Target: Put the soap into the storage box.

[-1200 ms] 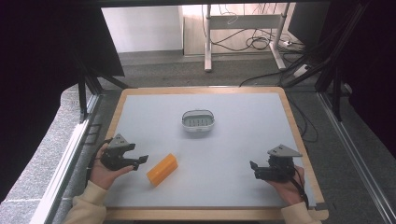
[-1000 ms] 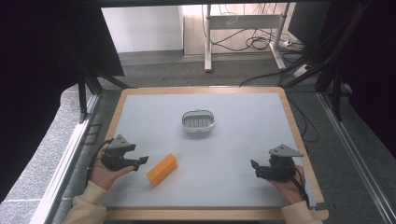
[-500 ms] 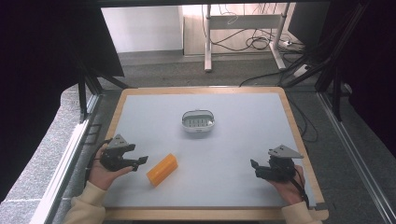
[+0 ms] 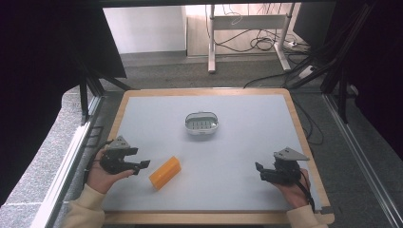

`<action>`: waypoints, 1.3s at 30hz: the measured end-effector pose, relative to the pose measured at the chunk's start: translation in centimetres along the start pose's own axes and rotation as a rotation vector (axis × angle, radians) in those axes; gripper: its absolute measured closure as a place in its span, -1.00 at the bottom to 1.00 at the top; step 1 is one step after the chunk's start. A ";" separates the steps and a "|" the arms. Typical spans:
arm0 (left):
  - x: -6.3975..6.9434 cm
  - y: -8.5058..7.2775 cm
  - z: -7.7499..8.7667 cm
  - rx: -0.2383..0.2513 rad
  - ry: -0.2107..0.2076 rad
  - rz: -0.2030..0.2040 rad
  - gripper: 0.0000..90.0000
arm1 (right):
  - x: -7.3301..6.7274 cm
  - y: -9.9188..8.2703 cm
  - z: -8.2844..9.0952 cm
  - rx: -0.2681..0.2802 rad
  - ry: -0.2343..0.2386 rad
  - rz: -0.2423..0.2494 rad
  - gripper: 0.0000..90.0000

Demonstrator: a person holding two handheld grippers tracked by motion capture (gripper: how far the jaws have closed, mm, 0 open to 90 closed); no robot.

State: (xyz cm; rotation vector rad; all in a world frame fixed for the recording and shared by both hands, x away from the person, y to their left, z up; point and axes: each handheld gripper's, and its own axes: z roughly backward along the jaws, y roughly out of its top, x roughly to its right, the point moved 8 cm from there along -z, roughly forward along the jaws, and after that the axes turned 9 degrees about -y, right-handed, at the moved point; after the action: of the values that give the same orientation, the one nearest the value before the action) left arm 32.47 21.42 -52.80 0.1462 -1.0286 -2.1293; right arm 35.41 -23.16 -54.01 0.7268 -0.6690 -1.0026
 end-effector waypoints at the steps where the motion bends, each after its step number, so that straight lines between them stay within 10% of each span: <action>1: 0.0 0.0 0.0 0.000 0.000 0.000 -0.41 | 0.0 0.0 0.0 0.000 0.000 0.000 -0.56; 39: 3.9 1.5 -0.1 -0.056 -0.092 -0.046 -0.43 | 0.0 -0.2 0.0 -0.011 -0.010 0.009 -0.55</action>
State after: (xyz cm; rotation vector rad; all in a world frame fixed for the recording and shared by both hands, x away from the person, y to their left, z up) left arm 30.55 18.16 -50.98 0.0453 -1.0263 -2.2219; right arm 35.32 -23.27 -54.15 0.7092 -0.6747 -1.0021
